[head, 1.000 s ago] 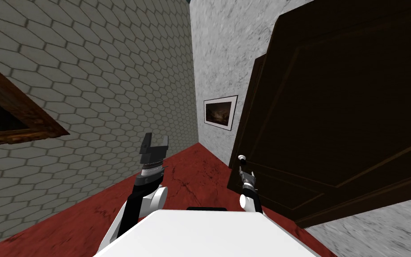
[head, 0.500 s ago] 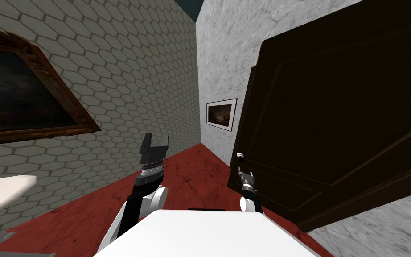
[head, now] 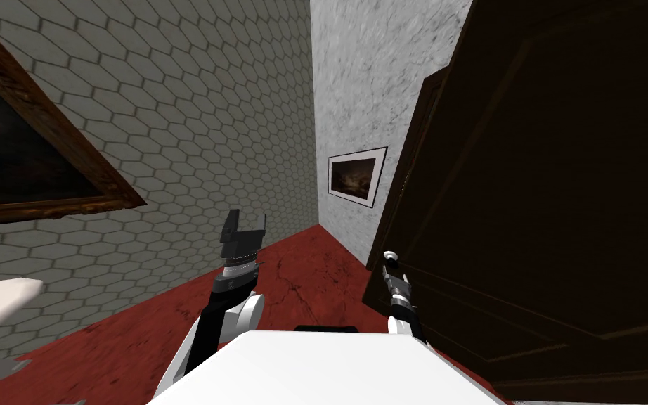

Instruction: Pull the door open

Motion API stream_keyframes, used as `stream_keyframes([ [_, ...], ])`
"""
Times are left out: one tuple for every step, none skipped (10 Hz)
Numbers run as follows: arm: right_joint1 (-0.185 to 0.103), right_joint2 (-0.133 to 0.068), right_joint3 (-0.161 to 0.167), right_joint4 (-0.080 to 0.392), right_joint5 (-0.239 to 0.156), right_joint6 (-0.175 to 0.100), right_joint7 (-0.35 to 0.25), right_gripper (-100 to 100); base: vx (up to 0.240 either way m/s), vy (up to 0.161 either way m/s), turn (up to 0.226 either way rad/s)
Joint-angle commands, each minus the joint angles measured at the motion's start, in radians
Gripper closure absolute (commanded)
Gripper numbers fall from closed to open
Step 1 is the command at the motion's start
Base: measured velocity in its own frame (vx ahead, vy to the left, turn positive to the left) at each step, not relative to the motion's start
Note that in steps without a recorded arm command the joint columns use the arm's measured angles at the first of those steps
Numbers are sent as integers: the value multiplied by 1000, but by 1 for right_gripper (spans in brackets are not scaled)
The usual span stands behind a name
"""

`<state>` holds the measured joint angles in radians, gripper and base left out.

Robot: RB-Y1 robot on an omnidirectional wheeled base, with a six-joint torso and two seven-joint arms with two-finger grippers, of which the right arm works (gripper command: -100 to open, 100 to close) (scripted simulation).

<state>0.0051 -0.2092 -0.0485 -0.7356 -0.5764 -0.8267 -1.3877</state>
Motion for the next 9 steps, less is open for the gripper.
stream_keyframes([
  [23,-34,-9,-6,-9,2,-31,-100,193,-21,151],
  [26,-40,-10,-4,-10,0,-38,-100,202,-33,95],
  [28,-46,-11,-2,-12,-2,-44,-100,138,-26,16],
  [29,-41,-11,-14,-12,8,-33,-100,54,-11,3],
  [29,-41,-11,-14,-12,8,-33,100,-5,-3,-13],
  [29,-41,-11,-14,-12,8,-33,100,-19,-1,4],
  [29,-41,-11,-14,-12,8,-33,100,-17,2,11],
  [29,-41,-11,-14,-12,8,-33,100,-10,2,3],
  [29,-41,-11,-14,-12,8,-33,100,0,0,0],
])
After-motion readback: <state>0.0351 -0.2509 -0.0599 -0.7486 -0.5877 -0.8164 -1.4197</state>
